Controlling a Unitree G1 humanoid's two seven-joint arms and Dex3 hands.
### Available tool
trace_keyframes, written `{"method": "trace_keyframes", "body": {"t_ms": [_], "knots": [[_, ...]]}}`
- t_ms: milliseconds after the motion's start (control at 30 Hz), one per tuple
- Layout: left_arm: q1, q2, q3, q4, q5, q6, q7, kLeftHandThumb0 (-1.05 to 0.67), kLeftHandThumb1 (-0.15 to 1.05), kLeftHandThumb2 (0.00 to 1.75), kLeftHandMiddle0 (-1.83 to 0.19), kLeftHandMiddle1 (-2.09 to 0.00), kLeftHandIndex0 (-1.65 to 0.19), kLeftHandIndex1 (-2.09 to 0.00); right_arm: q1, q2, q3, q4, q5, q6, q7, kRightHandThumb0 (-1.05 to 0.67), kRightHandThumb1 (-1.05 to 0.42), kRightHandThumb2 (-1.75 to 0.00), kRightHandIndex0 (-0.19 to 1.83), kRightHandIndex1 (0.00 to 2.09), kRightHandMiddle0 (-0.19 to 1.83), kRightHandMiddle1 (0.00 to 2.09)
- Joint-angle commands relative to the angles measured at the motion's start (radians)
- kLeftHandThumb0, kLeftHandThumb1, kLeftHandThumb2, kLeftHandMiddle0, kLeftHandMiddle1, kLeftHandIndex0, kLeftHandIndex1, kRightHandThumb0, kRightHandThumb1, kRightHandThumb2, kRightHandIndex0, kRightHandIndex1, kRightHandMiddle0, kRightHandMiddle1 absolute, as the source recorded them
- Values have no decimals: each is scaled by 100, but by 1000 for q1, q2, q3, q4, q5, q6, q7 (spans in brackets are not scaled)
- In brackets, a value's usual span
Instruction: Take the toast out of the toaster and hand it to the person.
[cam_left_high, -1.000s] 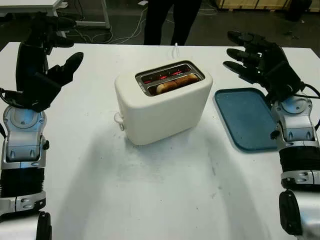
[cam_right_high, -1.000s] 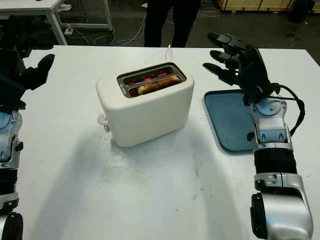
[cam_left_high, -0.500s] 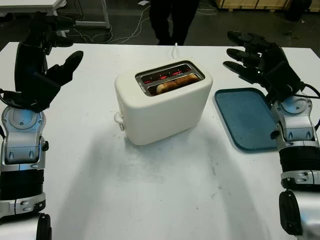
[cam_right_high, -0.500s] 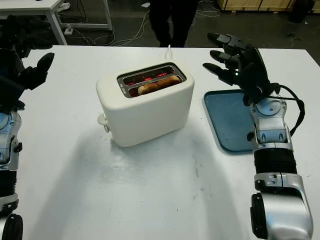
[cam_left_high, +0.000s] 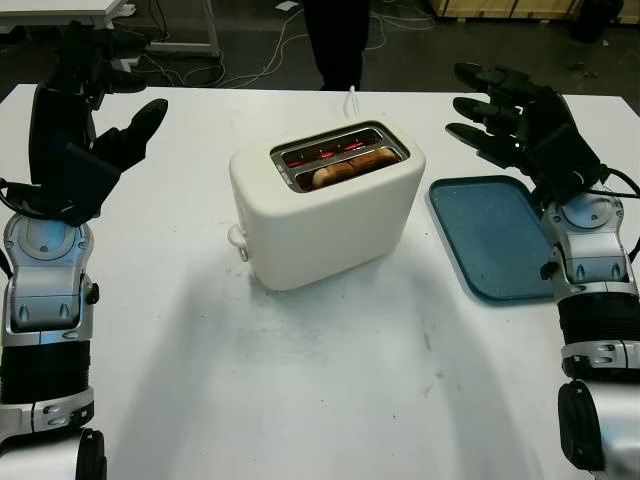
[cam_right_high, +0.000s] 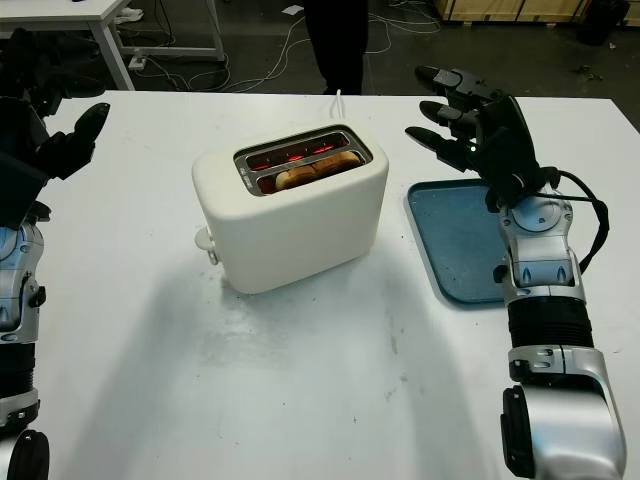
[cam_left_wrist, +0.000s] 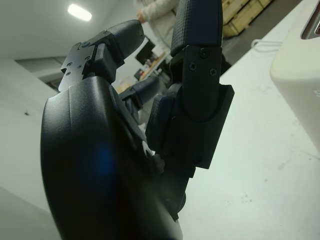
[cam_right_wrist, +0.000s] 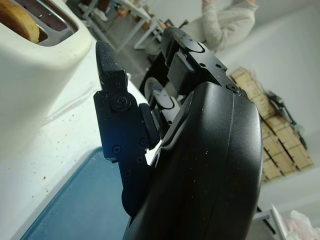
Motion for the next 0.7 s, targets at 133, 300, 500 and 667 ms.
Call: {"method": "trace_keyframes", "body": {"t_ms": [133,300,500,667], "knots": [[15,-4,8,-27,-8,20,-2,-86,92,24,-4,-129,-9,-107,4,-2,-6,-15,12,-1,0,-42,-92,-3,60,1,58,0],[17,-5,9,-33,-7,23,0,-85,92,23,-3,-129,-9,-107,3,1,-4,-16,9,3,-6,-42,-92,-4,59,0,57,0],[16,-3,7,-38,-4,26,-1,-84,92,24,-4,-129,-9,-106,2,-4,-4,-15,10,-1,-2,-42,-92,-4,61,1,58,1],[15,-6,8,-46,-7,33,-1,-83,92,23,-3,-129,-9,-106,1,0,-7,-20,18,5,0,-39,-92,-3,61,1,57,0]]}}
